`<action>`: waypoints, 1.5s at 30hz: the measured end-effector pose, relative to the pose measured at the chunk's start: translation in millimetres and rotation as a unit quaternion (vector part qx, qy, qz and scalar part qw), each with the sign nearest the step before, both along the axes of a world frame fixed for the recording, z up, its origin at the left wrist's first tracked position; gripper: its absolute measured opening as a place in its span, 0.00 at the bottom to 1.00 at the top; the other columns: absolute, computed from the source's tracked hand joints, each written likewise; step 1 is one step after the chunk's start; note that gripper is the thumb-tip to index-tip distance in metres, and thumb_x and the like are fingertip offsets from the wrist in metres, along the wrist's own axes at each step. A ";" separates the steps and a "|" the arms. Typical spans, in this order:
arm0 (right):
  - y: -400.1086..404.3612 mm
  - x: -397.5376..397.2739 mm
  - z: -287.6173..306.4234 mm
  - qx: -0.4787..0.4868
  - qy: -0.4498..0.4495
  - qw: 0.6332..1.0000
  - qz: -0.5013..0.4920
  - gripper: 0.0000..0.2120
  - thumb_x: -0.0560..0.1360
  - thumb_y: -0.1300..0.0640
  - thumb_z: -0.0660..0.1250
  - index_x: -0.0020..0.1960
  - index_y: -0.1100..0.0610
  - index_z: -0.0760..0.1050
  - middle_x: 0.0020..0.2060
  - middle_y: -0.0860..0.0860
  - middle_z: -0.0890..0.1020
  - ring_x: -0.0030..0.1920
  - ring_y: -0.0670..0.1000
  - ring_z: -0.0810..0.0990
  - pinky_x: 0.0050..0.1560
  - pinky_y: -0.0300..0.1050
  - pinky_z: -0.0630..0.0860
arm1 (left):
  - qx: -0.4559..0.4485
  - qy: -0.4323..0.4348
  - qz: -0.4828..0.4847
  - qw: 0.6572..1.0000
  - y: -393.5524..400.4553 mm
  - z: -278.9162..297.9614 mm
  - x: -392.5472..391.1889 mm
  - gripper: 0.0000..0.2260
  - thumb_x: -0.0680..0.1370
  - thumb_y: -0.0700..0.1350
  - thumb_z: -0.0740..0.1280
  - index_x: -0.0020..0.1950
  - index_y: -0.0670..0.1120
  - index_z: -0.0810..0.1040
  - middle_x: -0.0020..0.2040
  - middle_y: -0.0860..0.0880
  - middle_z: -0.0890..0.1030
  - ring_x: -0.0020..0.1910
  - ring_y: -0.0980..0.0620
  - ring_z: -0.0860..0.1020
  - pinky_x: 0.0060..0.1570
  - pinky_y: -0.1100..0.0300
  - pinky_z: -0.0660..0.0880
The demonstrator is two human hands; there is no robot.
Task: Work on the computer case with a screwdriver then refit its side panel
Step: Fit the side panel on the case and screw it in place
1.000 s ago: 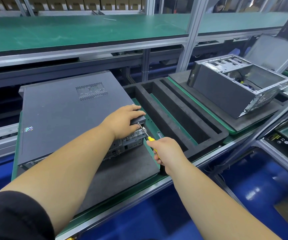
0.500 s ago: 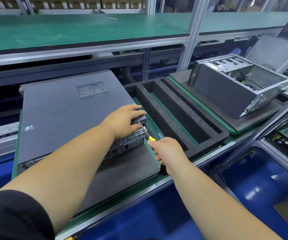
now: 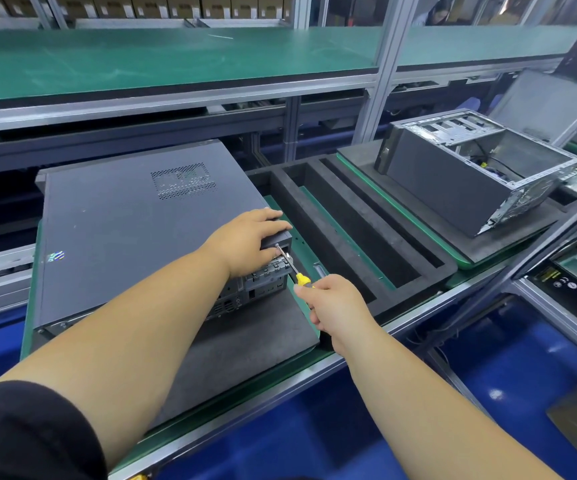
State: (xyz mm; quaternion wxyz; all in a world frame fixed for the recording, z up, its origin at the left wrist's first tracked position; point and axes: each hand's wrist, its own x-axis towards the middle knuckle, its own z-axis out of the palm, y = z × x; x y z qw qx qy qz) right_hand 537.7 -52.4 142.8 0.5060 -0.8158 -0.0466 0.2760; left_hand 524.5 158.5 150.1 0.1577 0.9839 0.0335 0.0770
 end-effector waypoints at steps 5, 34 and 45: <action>5.3 3.4 -1.9 -0.019 -0.012 0.999 -0.041 0.16 0.78 0.44 0.66 0.38 0.54 0.79 0.28 0.47 0.80 0.27 0.46 0.75 0.35 0.43 0.77 | 0.000 -0.001 0.002 1.000 -0.7 -0.3 0.6 0.22 0.78 0.52 0.66 0.72 0.58 0.69 0.76 0.56 0.63 0.74 0.52 0.61 0.70 0.50 0.65; 0.5 -1.6 28.2 0.083 0.209 0.974 -0.035 0.17 0.79 0.48 0.67 0.43 0.62 0.79 0.26 0.50 0.72 0.24 0.45 0.63 0.27 0.38 0.59 | 0.008 0.019 0.012 1.000 -8.6 2.3 -5.0 0.24 0.79 0.50 0.65 0.75 0.58 0.65 0.77 0.57 0.60 0.76 0.54 0.57 0.71 0.53 0.63; 1.9 4.6 57.2 0.050 0.090 0.985 0.142 0.13 0.78 0.51 0.65 0.46 0.60 0.82 0.27 0.52 0.76 0.25 0.48 0.66 0.25 0.38 0.63 | -0.391 -0.154 0.175 0.890 -49.5 15.3 -72.1 0.16 0.78 0.36 0.60 0.50 0.55 0.82 0.47 0.55 0.83 0.46 0.54 0.79 0.45 0.59 0.76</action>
